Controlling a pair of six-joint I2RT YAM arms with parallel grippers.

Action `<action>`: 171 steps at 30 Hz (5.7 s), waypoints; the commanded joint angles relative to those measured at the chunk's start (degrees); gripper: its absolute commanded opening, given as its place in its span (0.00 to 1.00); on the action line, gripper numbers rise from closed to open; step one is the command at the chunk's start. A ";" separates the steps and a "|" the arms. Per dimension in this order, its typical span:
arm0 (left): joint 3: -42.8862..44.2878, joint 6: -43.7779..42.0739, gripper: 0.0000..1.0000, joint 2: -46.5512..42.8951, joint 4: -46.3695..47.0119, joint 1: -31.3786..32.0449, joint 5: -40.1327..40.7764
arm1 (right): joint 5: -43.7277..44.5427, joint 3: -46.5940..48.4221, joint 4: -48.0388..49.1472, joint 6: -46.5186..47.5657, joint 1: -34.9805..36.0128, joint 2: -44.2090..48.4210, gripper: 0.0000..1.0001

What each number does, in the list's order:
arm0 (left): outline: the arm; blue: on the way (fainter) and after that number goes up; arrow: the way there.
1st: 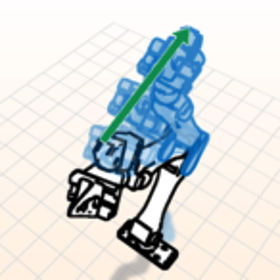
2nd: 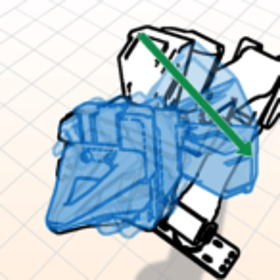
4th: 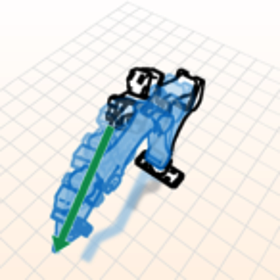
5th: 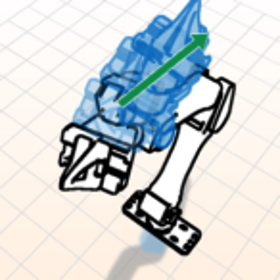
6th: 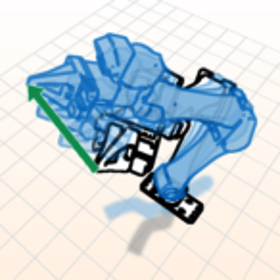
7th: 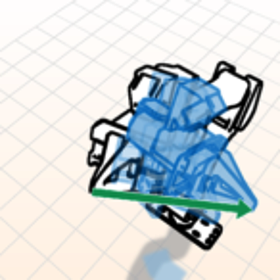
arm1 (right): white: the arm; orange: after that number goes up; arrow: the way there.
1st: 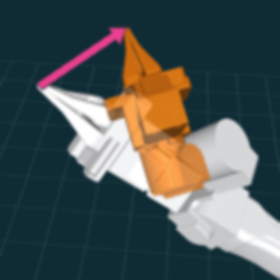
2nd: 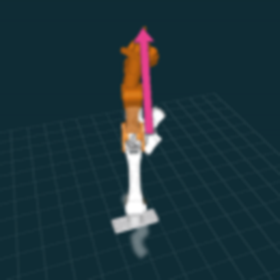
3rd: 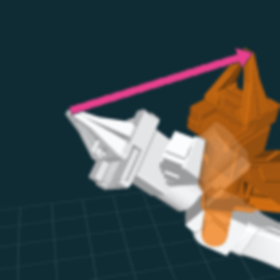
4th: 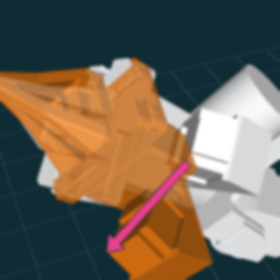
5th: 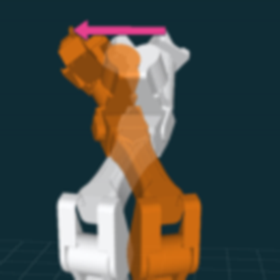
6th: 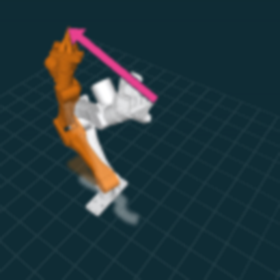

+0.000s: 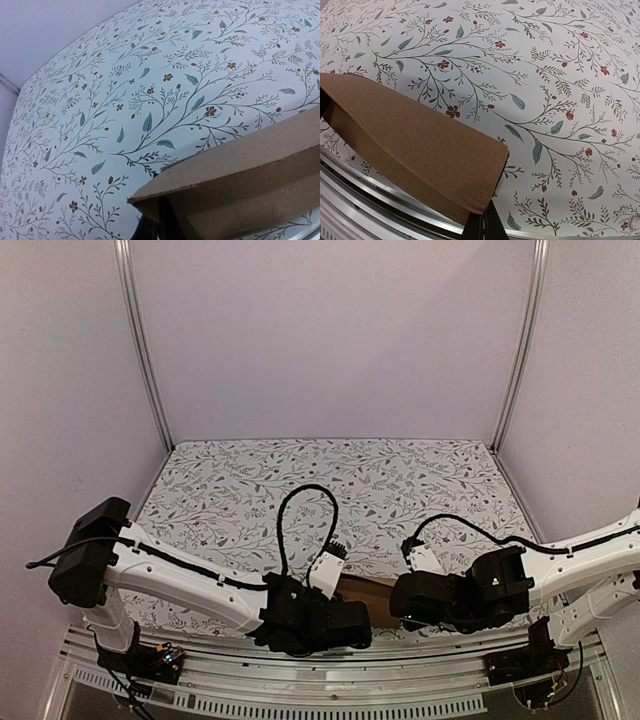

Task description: Fold the paper box

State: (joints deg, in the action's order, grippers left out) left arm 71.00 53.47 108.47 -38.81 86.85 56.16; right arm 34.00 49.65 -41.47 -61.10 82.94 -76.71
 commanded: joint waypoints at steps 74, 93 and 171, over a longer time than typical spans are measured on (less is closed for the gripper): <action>-45.47 -13.48 0.00 -29.19 62.17 -16.45 -61.73 | -3.13 -1.57 11.42 9.71 -6.04 -4.98 0.00; -32.43 -19.90 0.06 -37.63 49.40 -21.25 -72.38 | -2.33 -1.75 15.09 14.59 -6.03 -5.54 0.00; -29.97 -18.24 0.01 -20.95 52.10 -22.16 -66.12 | -7.89 -9.30 49.01 31.03 -6.12 -12.61 0.00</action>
State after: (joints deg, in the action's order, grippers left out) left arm 39.31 36.49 90.13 22.31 64.62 -13.82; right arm 28.47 41.91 11.20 -29.69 76.20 -88.99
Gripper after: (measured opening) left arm 0.012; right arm 0.003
